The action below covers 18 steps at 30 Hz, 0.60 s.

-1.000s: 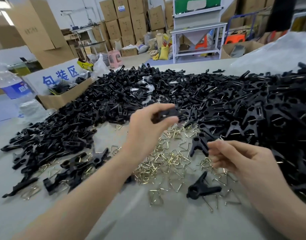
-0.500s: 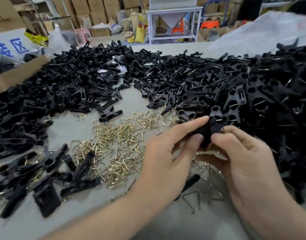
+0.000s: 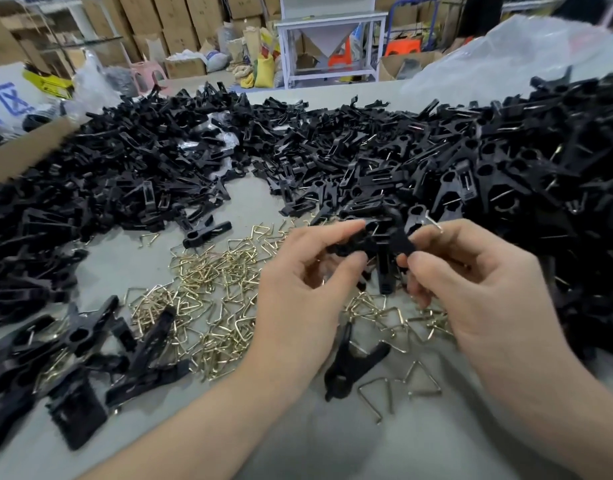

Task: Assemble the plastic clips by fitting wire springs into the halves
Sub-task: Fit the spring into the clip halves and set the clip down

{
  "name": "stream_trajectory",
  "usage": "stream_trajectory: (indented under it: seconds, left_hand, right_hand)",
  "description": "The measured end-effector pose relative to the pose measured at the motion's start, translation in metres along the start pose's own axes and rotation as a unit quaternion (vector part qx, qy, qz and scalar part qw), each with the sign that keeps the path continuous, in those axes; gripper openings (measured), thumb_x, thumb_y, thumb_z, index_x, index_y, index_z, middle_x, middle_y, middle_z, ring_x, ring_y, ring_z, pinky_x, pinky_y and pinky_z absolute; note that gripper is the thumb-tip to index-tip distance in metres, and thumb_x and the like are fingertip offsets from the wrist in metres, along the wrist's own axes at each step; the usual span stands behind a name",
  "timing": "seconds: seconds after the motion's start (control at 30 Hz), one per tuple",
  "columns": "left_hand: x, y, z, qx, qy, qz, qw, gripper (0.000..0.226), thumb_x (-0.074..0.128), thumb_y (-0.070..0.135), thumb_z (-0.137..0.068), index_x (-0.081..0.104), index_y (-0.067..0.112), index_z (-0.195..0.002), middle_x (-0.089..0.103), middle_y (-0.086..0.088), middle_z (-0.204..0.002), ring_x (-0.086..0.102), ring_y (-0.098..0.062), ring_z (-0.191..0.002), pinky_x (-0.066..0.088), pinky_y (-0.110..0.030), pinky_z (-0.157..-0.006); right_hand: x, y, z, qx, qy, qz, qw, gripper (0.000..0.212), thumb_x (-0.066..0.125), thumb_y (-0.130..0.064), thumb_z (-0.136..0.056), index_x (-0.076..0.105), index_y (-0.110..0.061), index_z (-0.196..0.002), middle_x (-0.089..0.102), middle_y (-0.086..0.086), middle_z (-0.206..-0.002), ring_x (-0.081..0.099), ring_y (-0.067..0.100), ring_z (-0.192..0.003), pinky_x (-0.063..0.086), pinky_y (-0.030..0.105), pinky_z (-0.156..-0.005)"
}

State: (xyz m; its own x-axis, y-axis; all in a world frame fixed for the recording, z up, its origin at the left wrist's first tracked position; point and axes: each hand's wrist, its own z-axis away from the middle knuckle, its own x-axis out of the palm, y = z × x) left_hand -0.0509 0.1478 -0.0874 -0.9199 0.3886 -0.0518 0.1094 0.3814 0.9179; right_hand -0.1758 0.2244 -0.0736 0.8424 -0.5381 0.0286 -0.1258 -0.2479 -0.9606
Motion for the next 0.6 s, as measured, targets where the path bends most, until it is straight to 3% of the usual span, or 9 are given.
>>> stream_trajectory:
  seconds: [0.1,0.2,0.4,0.6]
  left_hand:
    - [0.001,0.0026,0.0004,-0.009,-0.014,0.022,1.0,0.036,0.07,0.014,-0.085,0.068,0.038,-0.112,0.067,0.013,-0.091,0.058,-0.006,-0.075,0.055,-0.027,-0.073]
    - [0.0018,0.0041,0.0007,-0.011,-0.004,0.063,0.998,0.031,0.067,0.017,-0.08,0.063,0.032,-0.107,0.065,0.015,-0.084,0.056,0.0,-0.075,0.052,-0.02,-0.071]
    - [0.0033,0.0057,0.0024,-0.027,0.011,0.122,0.992,0.027,0.063,0.007,-0.089,0.049,0.023,-0.106,0.063,0.01,-0.081,0.068,-0.014,-0.076,0.055,-0.021,-0.07]
    - [0.0041,0.0102,0.0046,-0.016,-0.006,0.106,0.994,0.035,0.061,0.002,-0.089,0.046,0.025,-0.11,0.066,0.012,-0.082,0.069,-0.01,-0.066,0.052,-0.017,-0.062]
  right_hand:
    - [0.0007,-0.0005,-0.0003,-0.01,0.002,0.009,1.0,0.019,0.063,-0.004,-0.082,0.072,-0.021,-0.081,0.065,-0.003,-0.061,0.056,0.002,-0.055,0.047,0.013,-0.055]
    - [0.0006,0.0,-0.0014,0.006,0.003,0.007,1.0,0.022,0.063,-0.008,-0.081,0.075,-0.027,-0.081,0.068,0.002,-0.065,0.056,0.004,-0.054,0.048,0.014,-0.053]
    - [0.0017,0.0,-0.0011,0.048,0.006,-0.059,0.997,0.024,0.064,-0.006,-0.083,0.077,-0.027,-0.082,0.07,-0.001,-0.065,0.058,0.005,-0.055,0.049,0.014,-0.054]
    - [0.0023,-0.0035,0.0016,0.029,-0.013,-0.066,0.997,0.024,0.066,-0.008,-0.082,0.078,-0.028,-0.087,0.074,0.003,-0.078,0.062,0.009,-0.061,0.053,0.018,-0.061]
